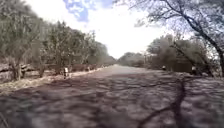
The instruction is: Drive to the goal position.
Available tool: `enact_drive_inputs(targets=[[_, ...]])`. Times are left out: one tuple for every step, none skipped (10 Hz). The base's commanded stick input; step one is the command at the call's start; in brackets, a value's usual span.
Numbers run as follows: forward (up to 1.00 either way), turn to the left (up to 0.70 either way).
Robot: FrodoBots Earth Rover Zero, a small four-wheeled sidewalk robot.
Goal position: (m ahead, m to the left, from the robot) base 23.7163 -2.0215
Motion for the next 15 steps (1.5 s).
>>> enact_drive_inputs(targets=[[0.70, 0.00], [0.70, 0.00], [0.70, 0.00], [0.70, 0.00], [0.70, 0.00], [0.70, 0.00], [0.70, 0.00], [0.70, 0.00], [0.70, 0.00], [0.70, 0.00], [0.70, 0.00], [0.70, 0.00], [0.70, 0.00], [0.70, 0.00], [0.70, 0.00]])
